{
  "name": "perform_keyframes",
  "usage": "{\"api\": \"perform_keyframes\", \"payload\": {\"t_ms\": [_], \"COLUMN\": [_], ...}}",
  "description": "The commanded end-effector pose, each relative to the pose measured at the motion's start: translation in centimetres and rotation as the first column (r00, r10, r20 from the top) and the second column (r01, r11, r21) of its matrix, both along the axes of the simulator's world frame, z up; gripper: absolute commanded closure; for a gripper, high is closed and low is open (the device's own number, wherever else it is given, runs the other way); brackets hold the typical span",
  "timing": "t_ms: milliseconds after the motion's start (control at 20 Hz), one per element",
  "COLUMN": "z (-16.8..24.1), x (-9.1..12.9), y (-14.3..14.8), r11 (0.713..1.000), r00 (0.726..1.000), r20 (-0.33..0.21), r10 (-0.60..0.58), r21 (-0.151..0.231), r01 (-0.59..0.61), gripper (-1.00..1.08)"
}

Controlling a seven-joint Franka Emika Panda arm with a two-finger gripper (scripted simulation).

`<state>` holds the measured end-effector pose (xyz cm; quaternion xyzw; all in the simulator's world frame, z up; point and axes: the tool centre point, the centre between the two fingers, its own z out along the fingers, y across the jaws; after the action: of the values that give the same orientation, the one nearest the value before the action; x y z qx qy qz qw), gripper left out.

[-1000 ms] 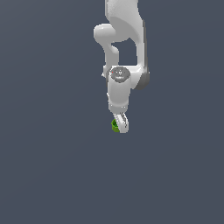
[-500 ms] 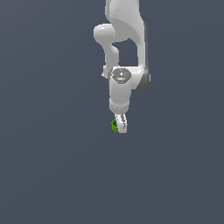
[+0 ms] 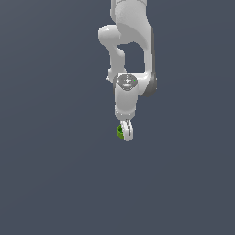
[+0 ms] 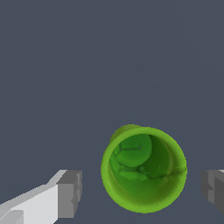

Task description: Pick up the object and move it to a goal position.

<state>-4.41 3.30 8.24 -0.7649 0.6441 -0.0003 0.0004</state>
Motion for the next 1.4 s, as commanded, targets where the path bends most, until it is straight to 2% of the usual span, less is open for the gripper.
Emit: {"api": "perform_keyframes", "payload": {"t_ms": [0,500,550,1350], "z": [-1.1,-4.0,-4.0,-2.8], "x": [-0.1,0.0,0.0,0.3], "y": [0.0,0.0,0.0,-0.7], "r11": [1.0,1.0,1.0,1.0], "r00": [1.0,1.0,1.0,1.0], "r20": [-0.001,-0.001,-0.001,0.001], "r10": [-0.001,-0.003,-0.003,-0.004], "r21": [0.0,0.0,0.0,0.0], "r01": [0.001,0.003,0.003,0.004], "gripper": [-0.92,-0.92,1.08,1.08]}}
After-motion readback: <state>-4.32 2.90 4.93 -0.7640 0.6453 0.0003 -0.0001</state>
